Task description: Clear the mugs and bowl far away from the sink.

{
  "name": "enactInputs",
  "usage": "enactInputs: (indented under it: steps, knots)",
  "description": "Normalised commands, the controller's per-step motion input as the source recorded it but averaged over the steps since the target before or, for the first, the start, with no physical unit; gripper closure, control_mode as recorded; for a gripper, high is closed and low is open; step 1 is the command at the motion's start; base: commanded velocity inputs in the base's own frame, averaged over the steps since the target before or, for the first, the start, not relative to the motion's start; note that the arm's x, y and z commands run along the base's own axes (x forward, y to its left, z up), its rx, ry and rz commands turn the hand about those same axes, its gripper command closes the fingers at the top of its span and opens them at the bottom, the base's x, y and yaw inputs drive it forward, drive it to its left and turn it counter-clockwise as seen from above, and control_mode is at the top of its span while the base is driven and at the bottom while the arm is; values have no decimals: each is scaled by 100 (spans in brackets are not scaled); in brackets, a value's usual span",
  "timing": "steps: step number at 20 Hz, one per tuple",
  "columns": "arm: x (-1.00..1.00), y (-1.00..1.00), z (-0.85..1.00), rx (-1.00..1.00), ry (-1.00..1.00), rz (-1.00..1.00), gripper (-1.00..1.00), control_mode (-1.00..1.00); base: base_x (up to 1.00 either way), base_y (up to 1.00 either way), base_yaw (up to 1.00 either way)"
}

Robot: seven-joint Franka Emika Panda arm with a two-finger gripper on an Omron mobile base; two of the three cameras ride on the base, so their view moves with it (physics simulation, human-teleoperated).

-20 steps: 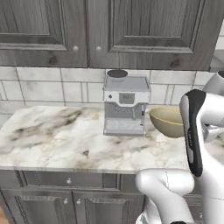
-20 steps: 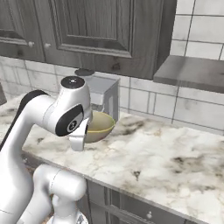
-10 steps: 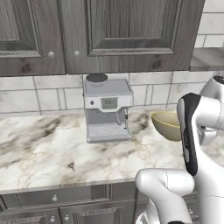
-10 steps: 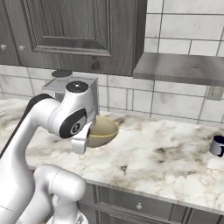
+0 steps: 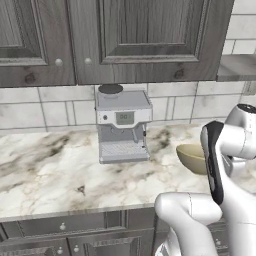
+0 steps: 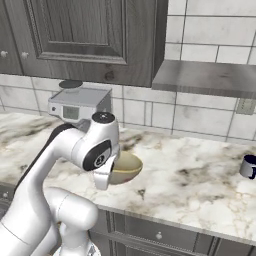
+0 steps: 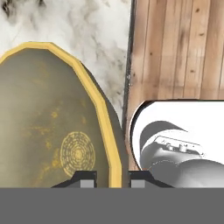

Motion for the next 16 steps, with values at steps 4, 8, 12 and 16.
enactInputs:
  steps: [4,8,12,16]
  knots:
    - [24,-26,-42,-1,5,0,100,-100,0,0,0]
    - [48,-20,-38,-5,0,0,100,-100,0,0,0]
    - [39,-15,-27,-12,-8,0,100,-100,0,0,0]
    - [73,-7,-32,-8,-1,0,100,-100,0,0,0]
